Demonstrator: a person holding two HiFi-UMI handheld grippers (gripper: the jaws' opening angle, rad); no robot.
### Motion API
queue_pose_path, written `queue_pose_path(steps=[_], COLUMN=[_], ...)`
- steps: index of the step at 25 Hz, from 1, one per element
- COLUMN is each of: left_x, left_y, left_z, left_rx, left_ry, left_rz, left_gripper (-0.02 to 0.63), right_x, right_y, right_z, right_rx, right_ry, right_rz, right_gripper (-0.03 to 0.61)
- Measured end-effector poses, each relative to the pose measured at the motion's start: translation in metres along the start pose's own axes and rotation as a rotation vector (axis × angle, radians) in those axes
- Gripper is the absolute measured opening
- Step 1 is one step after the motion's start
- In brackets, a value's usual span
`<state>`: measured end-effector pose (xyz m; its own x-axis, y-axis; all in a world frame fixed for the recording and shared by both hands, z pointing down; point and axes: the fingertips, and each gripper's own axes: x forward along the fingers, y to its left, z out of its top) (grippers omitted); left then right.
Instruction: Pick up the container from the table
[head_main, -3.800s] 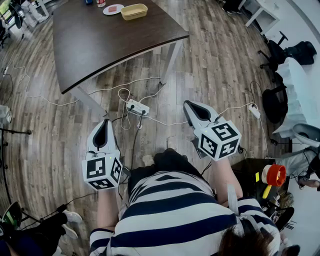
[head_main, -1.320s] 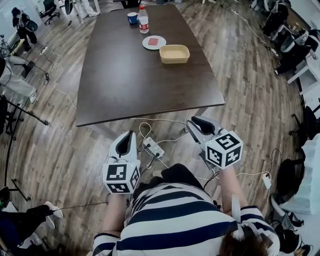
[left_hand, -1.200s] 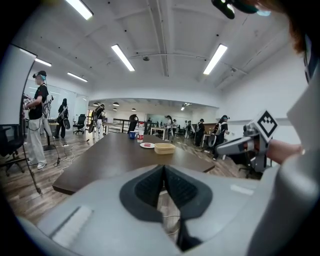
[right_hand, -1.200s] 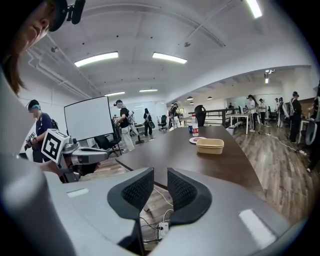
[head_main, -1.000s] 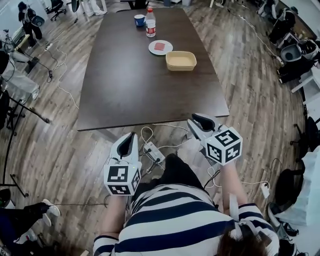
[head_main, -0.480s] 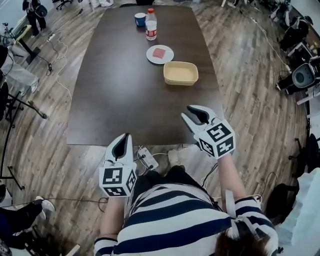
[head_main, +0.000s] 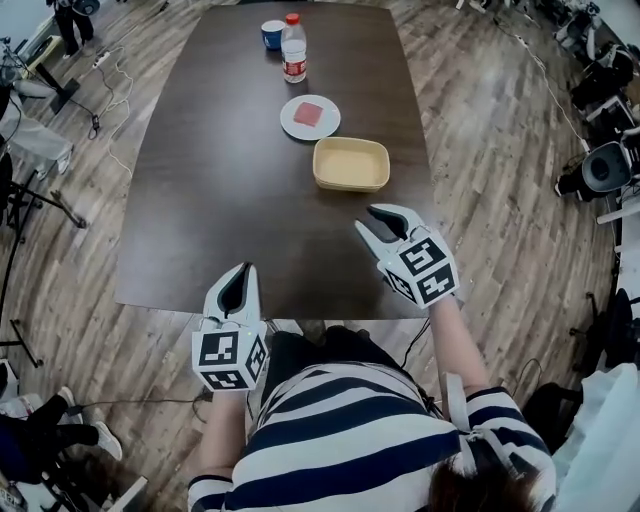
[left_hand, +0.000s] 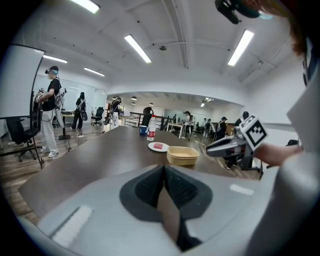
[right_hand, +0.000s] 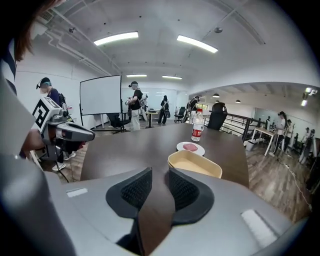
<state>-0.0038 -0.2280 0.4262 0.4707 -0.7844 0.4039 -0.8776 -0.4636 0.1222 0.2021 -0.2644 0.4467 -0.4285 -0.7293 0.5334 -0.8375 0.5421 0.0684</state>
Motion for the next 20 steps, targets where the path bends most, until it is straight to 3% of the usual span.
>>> queue_pose_path(steps=[12, 20], left_x=[0.048, 0.061], left_y=[-0.001, -0.002], left_z=[0.006, 0.009], left_rx=[-0.054, -0.081], left_ry=[0.029, 0.03], left_rz=[0.062, 0.083], left_gripper=[0.0, 0.0], right_x=[0.048, 0.078], right_y=[-0.05, -0.062], right_z=[-0.01, -0.022], right_rx=[-0.083, -0.281], right_ry=[0.057, 0.144], right_rz=[0.061, 0.052], right_gripper=[0.101, 0.112])
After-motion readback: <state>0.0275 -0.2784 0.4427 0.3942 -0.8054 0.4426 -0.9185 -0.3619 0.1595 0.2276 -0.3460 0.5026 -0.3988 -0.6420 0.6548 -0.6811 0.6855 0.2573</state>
